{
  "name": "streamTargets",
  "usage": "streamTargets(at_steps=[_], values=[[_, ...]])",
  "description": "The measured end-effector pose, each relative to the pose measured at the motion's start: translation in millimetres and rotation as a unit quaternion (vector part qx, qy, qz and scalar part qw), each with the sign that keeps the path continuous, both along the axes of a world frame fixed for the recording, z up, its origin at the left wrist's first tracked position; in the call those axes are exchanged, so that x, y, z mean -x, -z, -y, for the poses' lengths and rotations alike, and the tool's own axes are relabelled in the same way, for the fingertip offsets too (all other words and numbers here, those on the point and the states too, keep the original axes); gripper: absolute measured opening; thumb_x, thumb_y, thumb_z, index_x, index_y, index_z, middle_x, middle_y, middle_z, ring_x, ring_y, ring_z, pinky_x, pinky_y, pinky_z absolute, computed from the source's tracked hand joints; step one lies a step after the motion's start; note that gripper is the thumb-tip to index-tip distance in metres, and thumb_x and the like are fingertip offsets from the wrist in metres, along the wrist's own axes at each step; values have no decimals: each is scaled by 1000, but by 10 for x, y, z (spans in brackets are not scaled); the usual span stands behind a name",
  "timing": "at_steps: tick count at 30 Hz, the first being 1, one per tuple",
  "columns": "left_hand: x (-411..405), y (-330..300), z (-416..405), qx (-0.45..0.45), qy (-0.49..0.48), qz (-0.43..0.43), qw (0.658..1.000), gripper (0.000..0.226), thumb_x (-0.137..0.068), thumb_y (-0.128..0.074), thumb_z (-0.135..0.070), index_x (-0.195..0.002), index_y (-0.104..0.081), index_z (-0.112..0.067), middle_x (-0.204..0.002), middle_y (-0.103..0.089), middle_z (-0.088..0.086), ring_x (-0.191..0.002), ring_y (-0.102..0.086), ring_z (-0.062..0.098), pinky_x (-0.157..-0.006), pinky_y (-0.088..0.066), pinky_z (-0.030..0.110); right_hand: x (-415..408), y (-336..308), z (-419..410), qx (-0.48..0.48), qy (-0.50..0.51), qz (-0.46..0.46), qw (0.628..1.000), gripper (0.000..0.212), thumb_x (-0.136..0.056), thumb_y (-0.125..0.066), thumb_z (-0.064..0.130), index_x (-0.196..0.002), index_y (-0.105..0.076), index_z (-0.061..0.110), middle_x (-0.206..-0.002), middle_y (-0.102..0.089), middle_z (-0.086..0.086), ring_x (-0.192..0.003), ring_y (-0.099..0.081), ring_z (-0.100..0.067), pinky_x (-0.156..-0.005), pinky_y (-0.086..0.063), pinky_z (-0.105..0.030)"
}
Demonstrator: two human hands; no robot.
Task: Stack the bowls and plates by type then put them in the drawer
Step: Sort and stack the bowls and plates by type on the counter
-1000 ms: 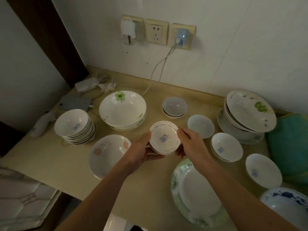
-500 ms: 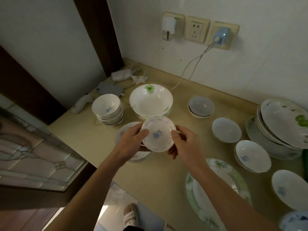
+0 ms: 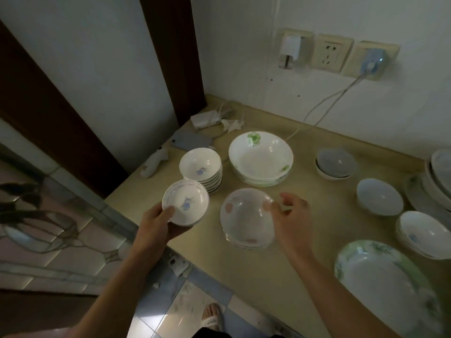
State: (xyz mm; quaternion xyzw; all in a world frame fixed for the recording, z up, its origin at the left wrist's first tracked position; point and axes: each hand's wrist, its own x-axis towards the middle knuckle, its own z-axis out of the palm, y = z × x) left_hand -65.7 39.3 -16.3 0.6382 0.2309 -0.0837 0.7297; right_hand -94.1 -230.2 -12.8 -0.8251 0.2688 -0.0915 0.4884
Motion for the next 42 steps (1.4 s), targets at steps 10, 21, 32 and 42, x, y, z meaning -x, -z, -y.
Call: streamTargets(at_steps=[10, 21, 32, 42], values=[[-226, 481, -302, -62, 122, -93, 986, 23, -101, -48, -5, -119, -58, -15, -113, -66, 11, -102, -66, 37, -75, -63, 49, 322, 405, -374, -358, 76, -150, 918, 34, -102, -54, 22, -135, -48, 13, -114, -61, -15, -73, -69, -33, -63, -63, -41], [-364, 560, -75, -25, 186, -137, 973, 20, -101, -47, -6, -116, -59, -12, -108, -66, 10, -100, -67, 36, -85, -60, 53, 376, 420, -469, -363, 139, -65, 919, 28, -102, -51, 11, -128, -55, 5, -112, -64, -26, -74, -68, -33, -59, -61, -38], [-329, 535, 84, 1, 196, -122, 973, 30, -105, -45, -9, -133, -53, -7, -122, -62, 15, -112, -62, 34, -78, -60, 42, 300, 473, -357, -346, 182, -50, 919, 28, -100, -51, 9, -127, -56, 3, -115, -64, -26, -72, -65, -31, -56, -58, -37], [-417, 458, 95, -78, 185, -127, 971, 26, -105, -46, -12, -128, -57, -7, -127, -57, 15, -116, -58, 36, -71, -60, 41, 300, 519, -309, -348, 187, -53, 917, 41, -99, -58, 16, -138, -52, 6, -113, -66, -22, -70, -66, -27, -58, -59, -35]])
